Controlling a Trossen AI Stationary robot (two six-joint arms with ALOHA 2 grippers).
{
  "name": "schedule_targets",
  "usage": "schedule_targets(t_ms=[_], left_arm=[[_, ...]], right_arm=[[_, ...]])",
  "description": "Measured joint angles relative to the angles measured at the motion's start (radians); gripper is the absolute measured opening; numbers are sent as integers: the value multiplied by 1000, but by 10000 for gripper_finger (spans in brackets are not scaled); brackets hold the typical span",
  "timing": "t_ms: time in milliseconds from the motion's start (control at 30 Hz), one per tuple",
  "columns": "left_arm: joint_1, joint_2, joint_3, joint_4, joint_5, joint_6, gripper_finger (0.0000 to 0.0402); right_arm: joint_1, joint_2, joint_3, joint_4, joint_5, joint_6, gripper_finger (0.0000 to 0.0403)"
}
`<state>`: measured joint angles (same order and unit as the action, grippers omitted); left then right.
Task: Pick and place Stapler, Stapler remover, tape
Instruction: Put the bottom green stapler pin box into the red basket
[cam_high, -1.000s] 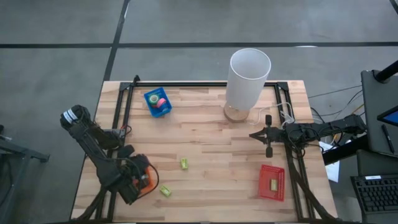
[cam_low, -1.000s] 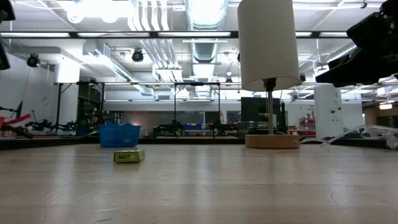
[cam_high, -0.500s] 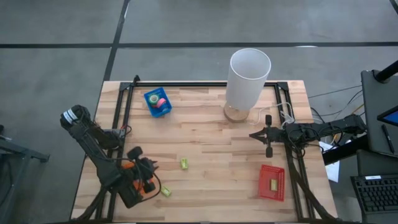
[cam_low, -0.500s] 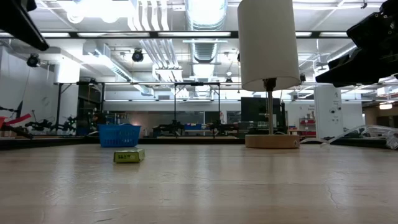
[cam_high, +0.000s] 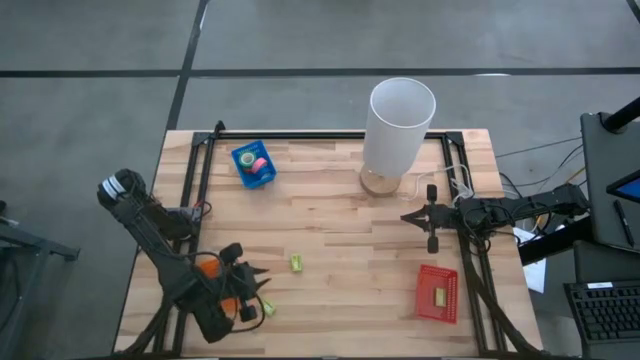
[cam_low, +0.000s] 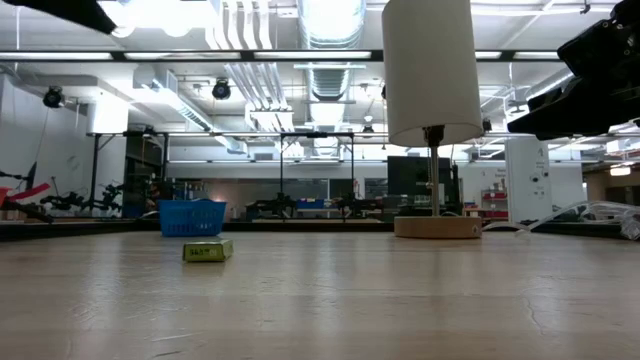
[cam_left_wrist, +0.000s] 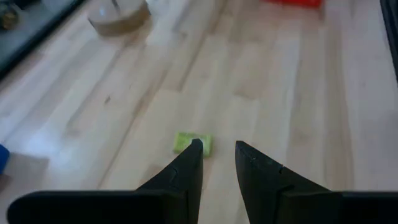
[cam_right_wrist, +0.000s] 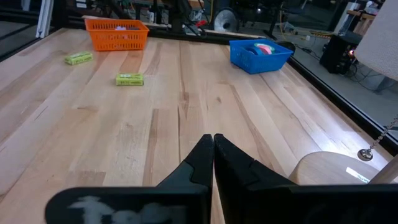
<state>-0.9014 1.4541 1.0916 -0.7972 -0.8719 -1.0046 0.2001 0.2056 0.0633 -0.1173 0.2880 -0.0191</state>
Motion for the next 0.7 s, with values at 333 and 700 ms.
schedule_targets(t_ms=[333, 700], left_arm=[[122, 61, -17, 44, 106, 12, 111], [161, 81, -66, 249, 67, 210, 154]], right_arm=[[0, 0, 0, 0, 0, 0, 9], [0, 0, 0, 0, 0, 0, 9]])
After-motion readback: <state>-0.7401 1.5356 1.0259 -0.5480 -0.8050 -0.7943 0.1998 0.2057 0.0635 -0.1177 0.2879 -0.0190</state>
